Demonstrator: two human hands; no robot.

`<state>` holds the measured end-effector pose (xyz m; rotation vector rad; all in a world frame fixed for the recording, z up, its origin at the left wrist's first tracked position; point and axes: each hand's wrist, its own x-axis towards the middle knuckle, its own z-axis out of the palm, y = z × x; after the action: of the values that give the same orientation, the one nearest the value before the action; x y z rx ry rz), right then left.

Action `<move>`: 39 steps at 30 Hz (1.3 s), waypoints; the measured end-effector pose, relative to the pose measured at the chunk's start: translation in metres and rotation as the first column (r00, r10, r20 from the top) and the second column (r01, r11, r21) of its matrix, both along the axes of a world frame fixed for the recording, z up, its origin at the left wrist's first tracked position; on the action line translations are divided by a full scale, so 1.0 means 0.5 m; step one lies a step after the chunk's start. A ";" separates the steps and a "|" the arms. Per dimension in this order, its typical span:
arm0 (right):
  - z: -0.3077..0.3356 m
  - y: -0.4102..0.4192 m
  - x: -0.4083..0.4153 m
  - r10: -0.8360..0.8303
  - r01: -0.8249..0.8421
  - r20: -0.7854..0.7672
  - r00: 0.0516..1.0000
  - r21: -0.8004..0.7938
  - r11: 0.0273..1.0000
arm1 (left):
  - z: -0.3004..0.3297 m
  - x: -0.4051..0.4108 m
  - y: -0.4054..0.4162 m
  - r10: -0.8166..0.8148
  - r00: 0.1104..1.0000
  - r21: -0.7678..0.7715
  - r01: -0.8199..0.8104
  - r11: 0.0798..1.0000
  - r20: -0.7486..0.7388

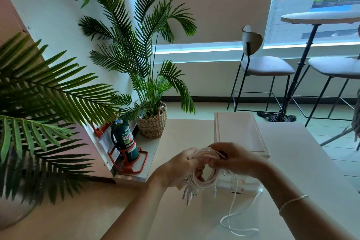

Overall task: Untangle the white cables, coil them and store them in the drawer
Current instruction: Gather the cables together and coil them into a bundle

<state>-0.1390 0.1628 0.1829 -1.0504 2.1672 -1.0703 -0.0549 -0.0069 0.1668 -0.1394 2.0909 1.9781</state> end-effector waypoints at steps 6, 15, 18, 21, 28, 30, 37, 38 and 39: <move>0.009 0.018 -0.037 -0.023 0.088 0.383 0.924 -0.155 0.984 | 0.001 -0.008 0.009 0.139 0.986 -0.076 -0.146 0.986 -0.090; -0.032 -0.010 -0.042 -0.030 0.251 0.643 0.765 -0.255 0.934 | -0.001 -0.014 0.040 0.201 0.868 -0.423 -0.408 0.809 -0.454; -0.037 -0.016 -0.041 -0.040 0.197 0.604 0.796 -0.196 0.961 | 0.000 -0.011 0.044 0.189 0.862 -0.424 -0.409 0.809 -0.471; -0.042 -0.022 -0.035 0.025 0.146 0.625 0.781 -0.222 0.964 | 0.003 -0.014 0.042 0.171 0.856 -0.424 -0.403 0.811 -0.488; -0.059 -0.026 -0.030 -0.060 0.209 0.617 0.785 -0.172 0.963 | 0.001 -0.019 0.032 0.189 0.858 -0.459 -0.427 0.779 -0.478; -0.062 -0.031 -0.024 -0.171 0.268 0.526 0.833 -0.114 0.957 | 0.000 -0.021 0.030 0.220 0.849 -0.466 -0.459 0.756 -0.479; -0.041 -0.026 0.049 -0.617 0.489 -0.273 0.738 -0.412 0.769 | -0.018 -0.025 0.028 0.317 0.863 -0.526 -0.494 0.692 -0.393; -0.044 -0.031 0.072 -0.569 0.408 -0.414 0.710 -0.417 0.812 | -0.022 -0.027 0.032 0.334 0.860 -0.520 -0.502 0.692 -0.385; -0.052 -0.038 0.092 -0.528 0.371 -0.524 0.668 -0.380 0.847 | -0.023 -0.029 0.037 0.350 0.856 -0.514 -0.510 0.689 -0.380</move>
<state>-0.0929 0.1438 0.1566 -1.0968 3.0139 -1.3841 -0.0694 0.0116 0.1552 -0.5855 3.0444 1.4941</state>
